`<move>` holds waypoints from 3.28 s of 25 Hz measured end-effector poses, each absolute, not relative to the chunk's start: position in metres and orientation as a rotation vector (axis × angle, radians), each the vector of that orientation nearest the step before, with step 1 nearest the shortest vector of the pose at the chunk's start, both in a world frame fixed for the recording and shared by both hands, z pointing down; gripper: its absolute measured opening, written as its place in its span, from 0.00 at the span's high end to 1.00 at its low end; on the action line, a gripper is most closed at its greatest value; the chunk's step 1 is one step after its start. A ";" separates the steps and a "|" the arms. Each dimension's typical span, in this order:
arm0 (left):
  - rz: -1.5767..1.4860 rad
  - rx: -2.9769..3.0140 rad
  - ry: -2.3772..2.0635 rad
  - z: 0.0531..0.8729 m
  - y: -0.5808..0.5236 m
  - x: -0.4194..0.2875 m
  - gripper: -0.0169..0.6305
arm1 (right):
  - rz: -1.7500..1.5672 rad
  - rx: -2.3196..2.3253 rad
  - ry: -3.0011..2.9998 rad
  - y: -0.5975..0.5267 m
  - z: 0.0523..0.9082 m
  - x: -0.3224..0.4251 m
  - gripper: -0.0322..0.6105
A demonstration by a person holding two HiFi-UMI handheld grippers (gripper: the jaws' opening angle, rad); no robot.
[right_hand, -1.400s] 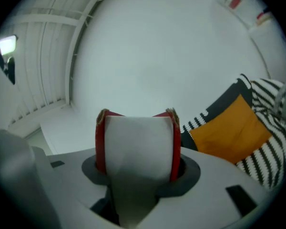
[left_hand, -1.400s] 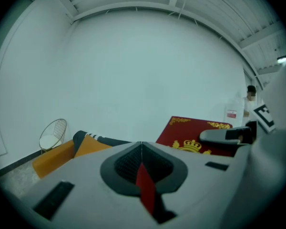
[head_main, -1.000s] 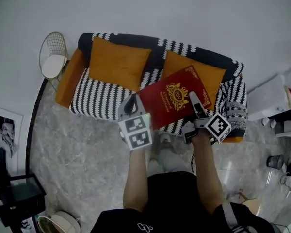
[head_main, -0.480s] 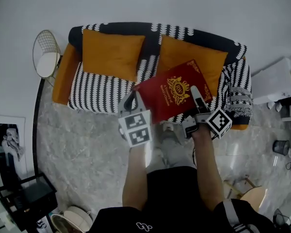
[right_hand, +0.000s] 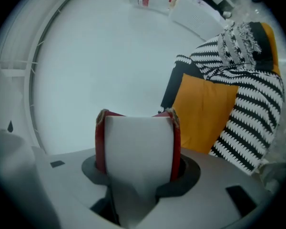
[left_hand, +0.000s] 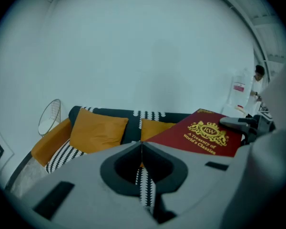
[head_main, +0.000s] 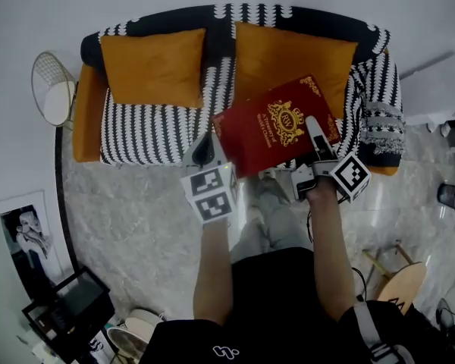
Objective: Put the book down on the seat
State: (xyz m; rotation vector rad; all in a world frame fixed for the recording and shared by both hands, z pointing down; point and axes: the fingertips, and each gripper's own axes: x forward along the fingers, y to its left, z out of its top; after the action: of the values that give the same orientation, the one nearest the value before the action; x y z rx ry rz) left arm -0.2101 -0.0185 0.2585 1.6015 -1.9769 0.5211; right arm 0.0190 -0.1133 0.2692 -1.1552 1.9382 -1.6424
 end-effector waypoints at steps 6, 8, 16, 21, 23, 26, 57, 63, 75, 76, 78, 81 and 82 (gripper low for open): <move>0.569 1.583 -1.915 0.296 -0.049 -0.197 0.95 | -1.697 -1.236 1.821 -0.139 0.316 0.044 0.59; 0.592 1.569 -1.896 0.310 -0.054 -0.197 0.95 | -1.711 -1.250 1.768 -0.145 0.333 0.051 0.59; 0.654 1.547 -1.776 0.368 -0.064 -0.186 0.95 | -1.766 -1.263 1.645 -0.144 0.401 0.057 0.59; 0.690 1.489 -1.686 0.432 -0.065 -0.188 0.95 | -1.816 -1.266 1.540 -0.138 0.465 0.047 0.59; 0.704 1.478 -1.647 0.446 -0.061 -0.182 0.95 | -1.832 -1.281 1.518 -0.131 0.483 0.051 0.59; 0.723 1.479 -1.624 0.456 -0.059 -0.176 0.95 | -1.816 -1.253 1.486 -0.131 0.496 0.054 0.59; 0.837 1.485 -1.376 0.584 -0.069 -0.126 0.95 | -1.674 -1.146 1.320 -0.129 0.672 0.066 0.58; 0.820 1.484 -1.383 0.582 -0.076 -0.122 0.95 | -1.728 -1.271 1.335 -0.121 0.696 0.070 0.58; 0.746 1.491 -1.432 0.573 -0.083 -0.120 0.95 | -1.852 -1.381 1.397 -0.122 0.713 0.073 0.38; 0.737 1.492 -1.436 0.572 -0.082 -0.120 0.95 | -1.861 -1.390 1.407 -0.121 0.712 0.072 0.36; 0.727 1.491 -1.446 0.568 -0.080 -0.122 0.95 | -1.878 -1.417 1.421 -0.119 0.711 0.070 0.34; 0.728 1.484 -1.464 0.566 -0.072 -0.125 0.95 | -1.917 -1.469 1.394 -0.111 0.716 0.066 0.30; 0.726 1.483 -1.469 0.565 -0.070 -0.125 0.95 | -1.932 -1.515 1.396 -0.106 0.718 0.068 0.28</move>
State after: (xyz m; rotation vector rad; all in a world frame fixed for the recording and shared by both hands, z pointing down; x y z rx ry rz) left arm -0.1252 -0.0697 0.5653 1.4831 -1.4691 0.7258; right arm 0.0682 -0.1063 0.7177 -1.5152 1.3960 -1.9316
